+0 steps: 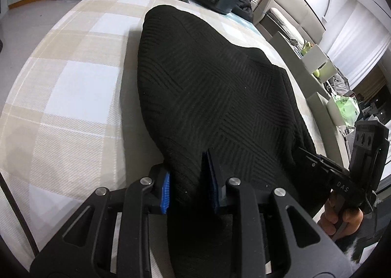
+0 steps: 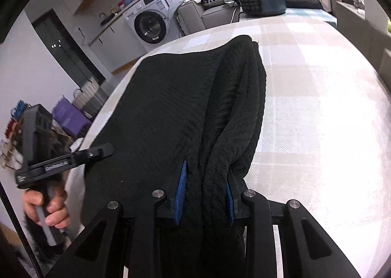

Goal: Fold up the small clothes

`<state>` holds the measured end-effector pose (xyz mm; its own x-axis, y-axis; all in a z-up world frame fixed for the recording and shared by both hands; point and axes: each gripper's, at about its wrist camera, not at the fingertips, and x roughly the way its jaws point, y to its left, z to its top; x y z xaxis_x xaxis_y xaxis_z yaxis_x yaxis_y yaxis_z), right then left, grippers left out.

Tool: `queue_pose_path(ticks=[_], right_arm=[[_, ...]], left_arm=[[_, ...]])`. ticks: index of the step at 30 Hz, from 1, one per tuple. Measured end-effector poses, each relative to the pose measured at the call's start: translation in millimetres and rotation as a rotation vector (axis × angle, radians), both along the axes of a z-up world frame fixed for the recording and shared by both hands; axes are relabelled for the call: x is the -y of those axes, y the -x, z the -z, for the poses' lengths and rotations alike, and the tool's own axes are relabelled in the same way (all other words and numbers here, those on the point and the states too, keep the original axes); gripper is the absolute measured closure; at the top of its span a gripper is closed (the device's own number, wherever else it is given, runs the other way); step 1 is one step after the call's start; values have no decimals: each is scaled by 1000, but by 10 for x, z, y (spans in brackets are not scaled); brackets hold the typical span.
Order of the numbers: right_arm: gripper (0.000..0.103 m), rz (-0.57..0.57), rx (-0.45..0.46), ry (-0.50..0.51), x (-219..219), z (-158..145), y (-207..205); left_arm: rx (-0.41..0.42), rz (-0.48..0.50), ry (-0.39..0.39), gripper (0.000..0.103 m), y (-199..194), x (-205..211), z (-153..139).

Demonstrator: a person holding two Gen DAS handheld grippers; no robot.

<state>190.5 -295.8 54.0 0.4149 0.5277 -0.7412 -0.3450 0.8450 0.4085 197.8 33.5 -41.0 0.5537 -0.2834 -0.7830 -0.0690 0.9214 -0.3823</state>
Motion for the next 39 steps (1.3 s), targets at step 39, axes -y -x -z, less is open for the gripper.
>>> queue_pose_path(ticks=[39], right_arm=[[76, 95, -18, -137, 450, 192, 268]], left_arm=[[60, 22, -161, 81, 338, 423, -34]])
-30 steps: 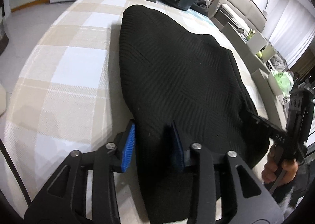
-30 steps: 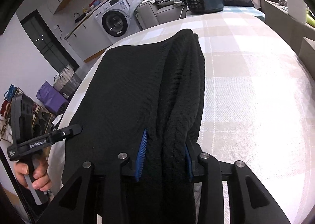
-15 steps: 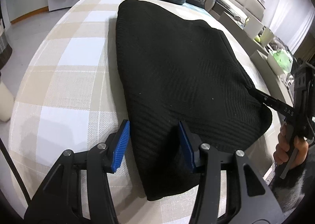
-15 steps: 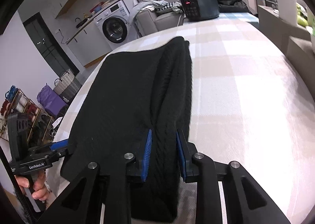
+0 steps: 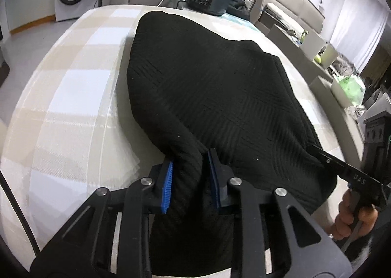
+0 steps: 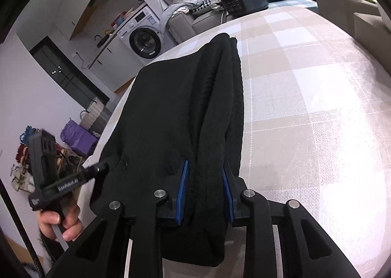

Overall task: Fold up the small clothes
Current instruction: 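Open both grippers and release the folded sweater onto the bed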

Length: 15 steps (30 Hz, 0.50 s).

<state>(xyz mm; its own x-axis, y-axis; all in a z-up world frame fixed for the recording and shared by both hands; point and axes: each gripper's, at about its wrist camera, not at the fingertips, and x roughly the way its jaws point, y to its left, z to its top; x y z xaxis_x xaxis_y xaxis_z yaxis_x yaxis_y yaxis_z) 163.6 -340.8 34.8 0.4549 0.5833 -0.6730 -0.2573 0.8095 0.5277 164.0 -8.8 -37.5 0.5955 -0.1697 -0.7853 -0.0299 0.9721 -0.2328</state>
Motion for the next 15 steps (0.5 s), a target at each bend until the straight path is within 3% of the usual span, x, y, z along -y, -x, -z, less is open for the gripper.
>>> queue_pose_path(ticks=[5, 8, 10, 15], right_arm=[[75, 2, 39, 82, -20, -38, 18], [71, 0, 56, 107, -66, -65, 2], [64, 7, 68, 126, -66, -75, 11], [39, 0, 103, 153, -23, -129, 56]], left_arm=[[2, -25, -72, 73, 85, 28, -27], [1, -50, -114, 61, 176, 20, -34], [-5, -68, -133, 48, 238, 8, -49], [14, -96, -178, 31, 438, 16, -123]])
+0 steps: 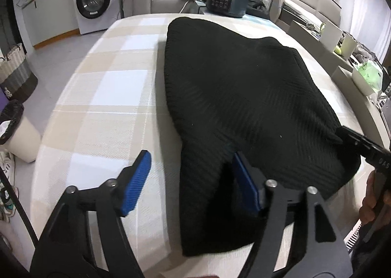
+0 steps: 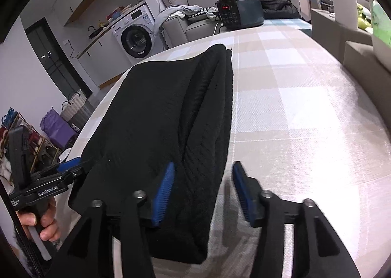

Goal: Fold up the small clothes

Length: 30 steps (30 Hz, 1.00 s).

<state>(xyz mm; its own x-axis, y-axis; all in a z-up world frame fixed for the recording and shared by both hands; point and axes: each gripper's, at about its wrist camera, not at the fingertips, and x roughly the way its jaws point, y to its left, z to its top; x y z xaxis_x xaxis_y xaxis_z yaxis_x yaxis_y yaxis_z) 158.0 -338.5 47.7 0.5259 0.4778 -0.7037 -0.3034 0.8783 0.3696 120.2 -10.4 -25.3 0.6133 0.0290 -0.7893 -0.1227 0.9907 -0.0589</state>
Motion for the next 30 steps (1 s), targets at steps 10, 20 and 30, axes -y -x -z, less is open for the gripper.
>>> queue_pose_path(ticks=[10, 20, 30], right_arm=[[18, -48, 51, 125, -52, 23, 107], [17, -6, 60, 124, 115, 71, 330], [58, -56, 9, -26, 95, 124, 482]], left_arm=[[10, 28, -20, 12, 318, 116, 75], [62, 95, -10, 3, 560, 31, 50], [18, 118, -71, 2, 534, 78, 114]])
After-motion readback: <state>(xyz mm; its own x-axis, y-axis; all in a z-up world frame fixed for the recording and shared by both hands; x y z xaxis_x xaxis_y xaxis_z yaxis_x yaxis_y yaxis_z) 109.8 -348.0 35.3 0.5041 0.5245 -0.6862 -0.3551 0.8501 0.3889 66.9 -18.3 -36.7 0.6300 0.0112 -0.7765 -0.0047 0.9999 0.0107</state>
